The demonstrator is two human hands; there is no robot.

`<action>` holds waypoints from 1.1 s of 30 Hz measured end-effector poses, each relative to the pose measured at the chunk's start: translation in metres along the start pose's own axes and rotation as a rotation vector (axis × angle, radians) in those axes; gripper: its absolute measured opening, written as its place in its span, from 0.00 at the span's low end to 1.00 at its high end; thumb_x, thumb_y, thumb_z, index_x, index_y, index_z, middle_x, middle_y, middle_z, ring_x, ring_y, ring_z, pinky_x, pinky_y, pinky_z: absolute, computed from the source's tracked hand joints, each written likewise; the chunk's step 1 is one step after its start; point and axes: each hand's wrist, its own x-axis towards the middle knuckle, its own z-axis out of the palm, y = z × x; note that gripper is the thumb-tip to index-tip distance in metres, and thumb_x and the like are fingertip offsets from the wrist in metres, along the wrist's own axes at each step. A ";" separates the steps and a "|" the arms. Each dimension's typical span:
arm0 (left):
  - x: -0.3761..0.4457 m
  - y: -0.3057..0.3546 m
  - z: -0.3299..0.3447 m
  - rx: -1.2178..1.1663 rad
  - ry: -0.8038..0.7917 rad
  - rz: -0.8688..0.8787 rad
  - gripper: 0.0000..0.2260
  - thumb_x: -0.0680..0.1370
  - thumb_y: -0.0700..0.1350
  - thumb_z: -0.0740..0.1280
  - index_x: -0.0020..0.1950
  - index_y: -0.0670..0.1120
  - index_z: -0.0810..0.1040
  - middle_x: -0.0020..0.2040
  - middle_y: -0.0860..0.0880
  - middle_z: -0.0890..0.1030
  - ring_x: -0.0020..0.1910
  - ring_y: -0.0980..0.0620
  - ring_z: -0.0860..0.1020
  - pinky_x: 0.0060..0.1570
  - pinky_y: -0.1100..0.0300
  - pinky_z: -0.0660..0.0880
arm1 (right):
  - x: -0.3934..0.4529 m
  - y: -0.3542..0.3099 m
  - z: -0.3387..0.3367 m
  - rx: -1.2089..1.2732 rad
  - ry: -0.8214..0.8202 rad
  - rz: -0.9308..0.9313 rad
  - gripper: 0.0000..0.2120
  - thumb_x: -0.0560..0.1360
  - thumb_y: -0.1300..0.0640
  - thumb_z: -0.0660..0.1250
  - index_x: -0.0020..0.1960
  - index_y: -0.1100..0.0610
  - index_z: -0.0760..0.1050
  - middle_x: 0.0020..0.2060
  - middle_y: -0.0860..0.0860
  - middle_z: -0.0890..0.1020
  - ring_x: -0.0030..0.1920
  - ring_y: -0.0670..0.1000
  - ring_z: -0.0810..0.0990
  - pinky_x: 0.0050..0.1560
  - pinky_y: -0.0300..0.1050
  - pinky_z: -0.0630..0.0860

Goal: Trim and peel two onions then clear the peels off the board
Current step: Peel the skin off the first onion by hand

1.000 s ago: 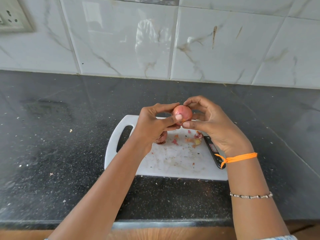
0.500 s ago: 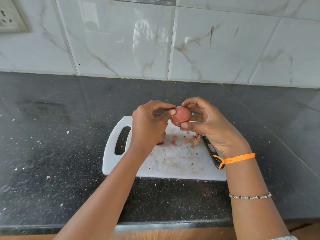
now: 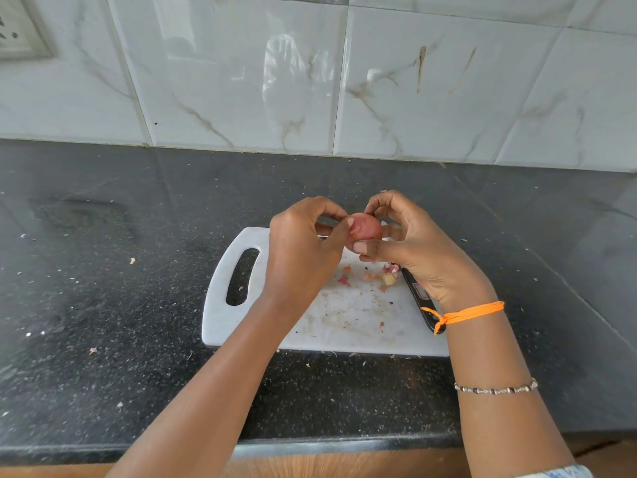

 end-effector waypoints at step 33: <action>0.007 -0.005 -0.005 -0.052 -0.049 0.069 0.04 0.73 0.36 0.71 0.42 0.44 0.83 0.40 0.55 0.81 0.39 0.61 0.81 0.41 0.70 0.76 | -0.003 -0.006 -0.003 -0.010 0.028 0.017 0.21 0.59 0.62 0.77 0.48 0.53 0.74 0.52 0.55 0.75 0.43 0.48 0.81 0.37 0.44 0.80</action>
